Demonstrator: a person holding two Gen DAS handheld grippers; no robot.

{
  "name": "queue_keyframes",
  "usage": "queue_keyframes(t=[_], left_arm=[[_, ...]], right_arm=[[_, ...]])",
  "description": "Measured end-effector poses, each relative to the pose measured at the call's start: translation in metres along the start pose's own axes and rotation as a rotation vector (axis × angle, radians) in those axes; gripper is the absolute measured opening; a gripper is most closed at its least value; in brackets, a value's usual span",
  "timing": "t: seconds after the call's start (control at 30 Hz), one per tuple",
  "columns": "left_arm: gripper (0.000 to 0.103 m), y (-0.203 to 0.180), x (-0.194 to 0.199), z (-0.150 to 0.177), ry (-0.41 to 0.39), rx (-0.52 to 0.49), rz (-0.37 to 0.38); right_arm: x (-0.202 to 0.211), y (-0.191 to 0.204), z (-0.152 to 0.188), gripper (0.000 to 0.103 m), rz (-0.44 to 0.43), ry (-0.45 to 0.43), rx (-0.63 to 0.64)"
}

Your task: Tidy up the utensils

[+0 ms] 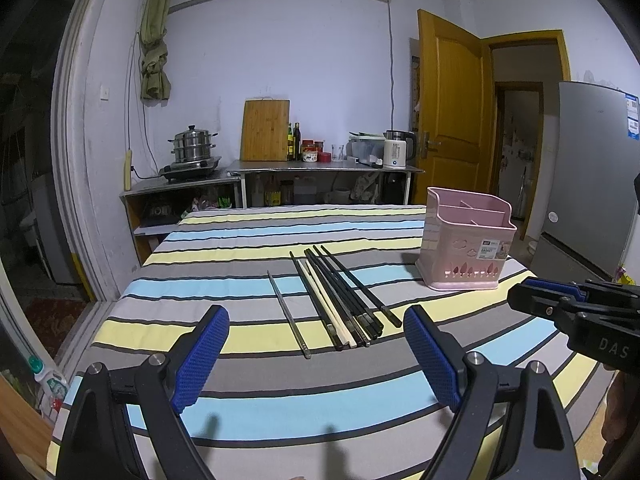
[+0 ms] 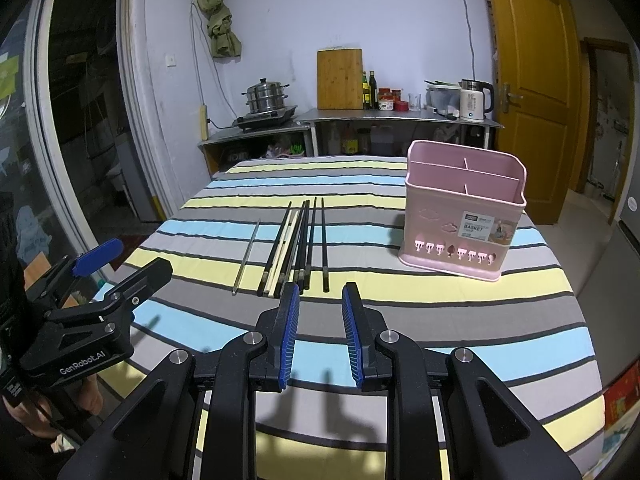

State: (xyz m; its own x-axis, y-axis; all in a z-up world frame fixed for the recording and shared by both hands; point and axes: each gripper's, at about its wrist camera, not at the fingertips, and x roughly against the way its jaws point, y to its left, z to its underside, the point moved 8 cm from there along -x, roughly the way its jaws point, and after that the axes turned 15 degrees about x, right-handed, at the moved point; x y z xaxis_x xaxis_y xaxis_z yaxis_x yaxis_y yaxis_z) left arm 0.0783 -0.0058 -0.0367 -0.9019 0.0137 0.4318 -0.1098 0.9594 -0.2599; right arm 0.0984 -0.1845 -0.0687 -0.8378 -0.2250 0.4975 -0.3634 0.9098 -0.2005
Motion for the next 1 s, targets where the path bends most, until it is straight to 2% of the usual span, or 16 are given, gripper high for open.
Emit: queue_keyframes(t=[0.27,0.53,0.7,0.87,1.0], left_arm=[[0.089,0.006,-0.014,0.003,0.032,0.013,0.003],[0.089,0.020,-0.047,0.002,0.094,0.032,-0.010],[0.084,0.036,-0.084,0.001,0.168,0.046,-0.027],[0.073,0.053,-0.125,-0.002,0.245,0.086,-0.060],[0.070,0.062,-0.155,-0.006,0.295,0.121,-0.062]], right_arm=[[-0.006,-0.001,0.000,0.023,-0.008,0.016,-0.003],[-0.025,-0.005,-0.003,0.023,-0.025,0.039,-0.004],[-0.047,-0.008,-0.008,0.023,-0.043,0.058,-0.001],[-0.078,-0.009,-0.016,0.023,-0.073,0.086,0.016],[-0.106,-0.010,-0.024,0.023,-0.093,0.118,0.028]])
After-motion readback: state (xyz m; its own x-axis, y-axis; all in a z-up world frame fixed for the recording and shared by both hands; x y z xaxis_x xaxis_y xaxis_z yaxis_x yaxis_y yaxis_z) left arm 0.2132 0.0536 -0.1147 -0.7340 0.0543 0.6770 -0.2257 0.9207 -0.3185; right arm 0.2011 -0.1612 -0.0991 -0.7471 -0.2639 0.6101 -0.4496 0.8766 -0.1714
